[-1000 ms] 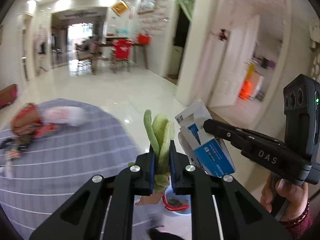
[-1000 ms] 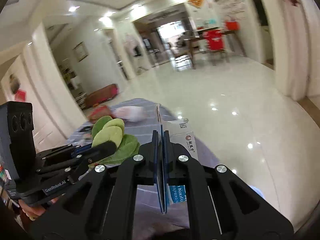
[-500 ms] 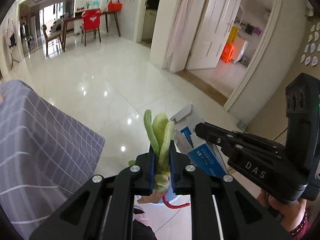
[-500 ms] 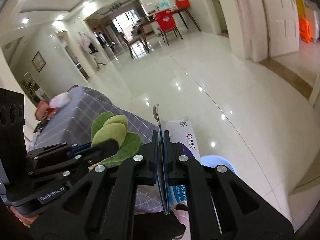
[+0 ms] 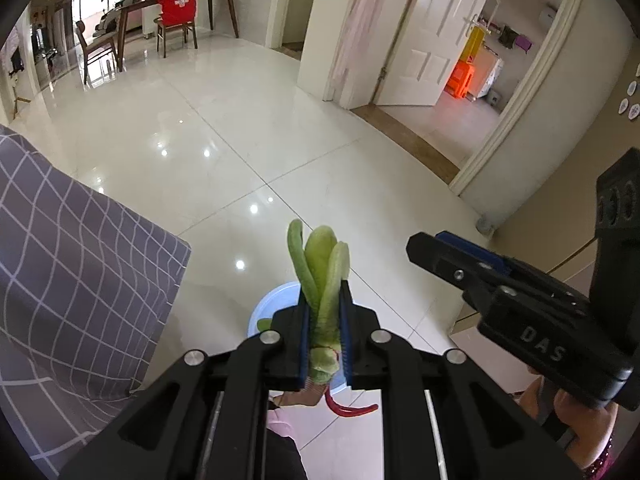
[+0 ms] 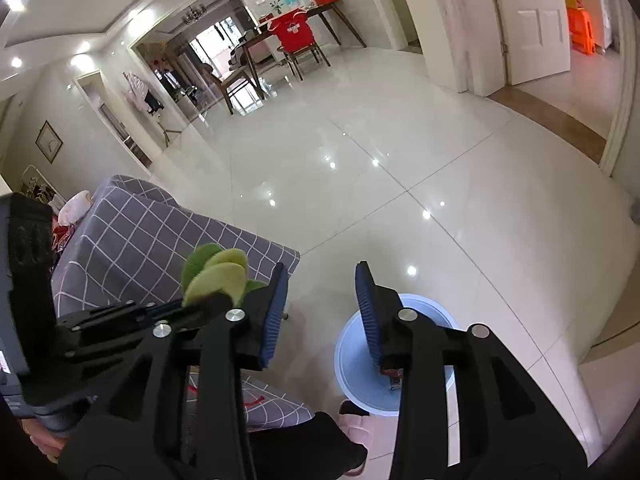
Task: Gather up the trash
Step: 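Carry leaves and medicine box to the bucket and open both tools, then move both open tools back over the table toward the toothpaste tube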
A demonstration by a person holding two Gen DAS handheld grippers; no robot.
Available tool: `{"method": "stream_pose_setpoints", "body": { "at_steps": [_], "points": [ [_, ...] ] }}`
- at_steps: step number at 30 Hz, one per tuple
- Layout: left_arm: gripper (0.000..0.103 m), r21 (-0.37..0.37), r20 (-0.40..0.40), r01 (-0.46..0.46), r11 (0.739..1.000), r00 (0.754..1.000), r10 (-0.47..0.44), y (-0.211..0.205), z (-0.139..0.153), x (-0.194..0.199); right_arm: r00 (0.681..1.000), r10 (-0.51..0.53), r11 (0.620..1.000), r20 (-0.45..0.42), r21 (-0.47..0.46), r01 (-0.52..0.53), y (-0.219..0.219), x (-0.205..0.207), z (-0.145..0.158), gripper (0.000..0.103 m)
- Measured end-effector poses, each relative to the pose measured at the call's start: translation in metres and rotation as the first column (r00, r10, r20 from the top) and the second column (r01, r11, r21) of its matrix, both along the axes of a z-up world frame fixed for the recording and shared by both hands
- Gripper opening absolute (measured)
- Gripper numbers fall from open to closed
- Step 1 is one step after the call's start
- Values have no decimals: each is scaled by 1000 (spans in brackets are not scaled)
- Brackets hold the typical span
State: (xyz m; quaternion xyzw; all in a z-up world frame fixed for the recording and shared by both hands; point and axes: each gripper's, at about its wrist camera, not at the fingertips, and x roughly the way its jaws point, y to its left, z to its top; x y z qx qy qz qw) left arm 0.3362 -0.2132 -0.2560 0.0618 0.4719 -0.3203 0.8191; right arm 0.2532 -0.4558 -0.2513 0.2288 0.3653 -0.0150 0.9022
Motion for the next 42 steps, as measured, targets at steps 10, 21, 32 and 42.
{"method": "stream_pose_setpoints", "body": {
  "at_steps": [10,21,32,42],
  "points": [
    [13,5,8,38,999,999,-38,-14,0,-6,999,-30,999,37,21,30,-6,-16,15,48],
    [39,25,57,91,996,994,-92,-41,29,-9,968,-208,969,139,-108,223,-18,-46,44,60],
    [78,26,128,47,999,991,-50,-27,51,-19,963,-220,968,157,-90,235,-17,-55,56,62],
    [79,67,252,-105,992,964,85,48,103,-31,978,-118,983,172,-121,140,28,-49,90,82]
  ]
}}
